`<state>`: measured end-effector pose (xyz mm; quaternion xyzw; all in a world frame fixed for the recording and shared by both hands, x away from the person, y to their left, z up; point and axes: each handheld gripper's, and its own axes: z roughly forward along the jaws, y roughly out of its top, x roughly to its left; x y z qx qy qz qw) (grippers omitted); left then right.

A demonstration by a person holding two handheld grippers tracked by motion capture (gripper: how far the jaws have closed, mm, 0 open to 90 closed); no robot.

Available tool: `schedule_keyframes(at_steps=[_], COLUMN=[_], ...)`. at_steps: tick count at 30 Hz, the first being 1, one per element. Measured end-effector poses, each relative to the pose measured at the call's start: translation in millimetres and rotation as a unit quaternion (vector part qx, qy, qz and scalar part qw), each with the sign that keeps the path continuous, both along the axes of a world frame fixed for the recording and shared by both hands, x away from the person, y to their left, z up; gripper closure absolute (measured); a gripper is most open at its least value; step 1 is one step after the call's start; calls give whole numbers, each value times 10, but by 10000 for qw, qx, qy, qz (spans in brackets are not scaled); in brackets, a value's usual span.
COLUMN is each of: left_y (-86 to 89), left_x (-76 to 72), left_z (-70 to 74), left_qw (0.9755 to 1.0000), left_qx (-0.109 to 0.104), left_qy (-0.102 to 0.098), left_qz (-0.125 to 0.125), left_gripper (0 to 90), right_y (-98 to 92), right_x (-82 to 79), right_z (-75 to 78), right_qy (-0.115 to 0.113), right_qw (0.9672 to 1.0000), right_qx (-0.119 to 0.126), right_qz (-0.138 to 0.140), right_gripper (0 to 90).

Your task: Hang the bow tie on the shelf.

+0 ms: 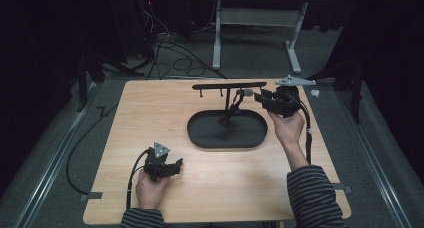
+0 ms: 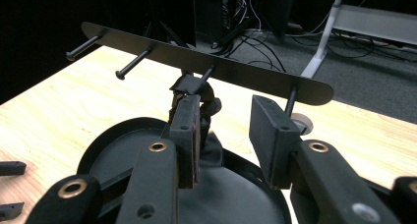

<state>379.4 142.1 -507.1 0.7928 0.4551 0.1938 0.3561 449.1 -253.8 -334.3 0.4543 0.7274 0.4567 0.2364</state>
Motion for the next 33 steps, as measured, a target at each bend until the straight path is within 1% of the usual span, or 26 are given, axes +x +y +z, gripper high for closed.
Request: schedule_keyframes(at_steps=[7, 8, 13, 15, 19, 23, 26, 28, 33], left_y=[0, 0, 0, 0, 0, 0, 0, 0, 0], left_x=[0, 0, 0, 0, 0, 0, 0, 0, 0], left_z=[0, 0, 0, 0, 0, 0, 0, 0, 1], left_qw=[10000, 10000, 10000, 10000, 10000, 10000, 10000, 10000, 10000], left_qx=[-2, 0, 0, 0, 0, 0, -1, 0, 5], left_qy=[0, 0, 0, 0, 0, -1, 0, 0, 4], left_qz=[-1, -1, -1, -1, 0, 1, -1, -1, 1], left_gripper=[265, 265, 265, 265, 265, 265, 265, 265, 265], right_y=[-76, -102, -151, -182, -228, -261, -322, -346, -421], right_x=[-90, -122, -180, -222, -296, -348, -437, -471, -554], right_z=[24, 33, 47, 51, 56, 59, 66, 67, 49], right_qy=[-78, -96, -138, -99, -122, -132, -197, -201, -211], right_qw=[9999, 9999, 9998, 9997, 9994, 9994, 9991, 9992, 9988], right_qx=[76, 93, 118, 205, 315, 316, 373, 341, 438], right_qz=[-60, -77, -83, -59, -25, -31, -27, -41, -58], right_gripper=[620, 614, 606, 600, 594, 588, 587, 586, 586])
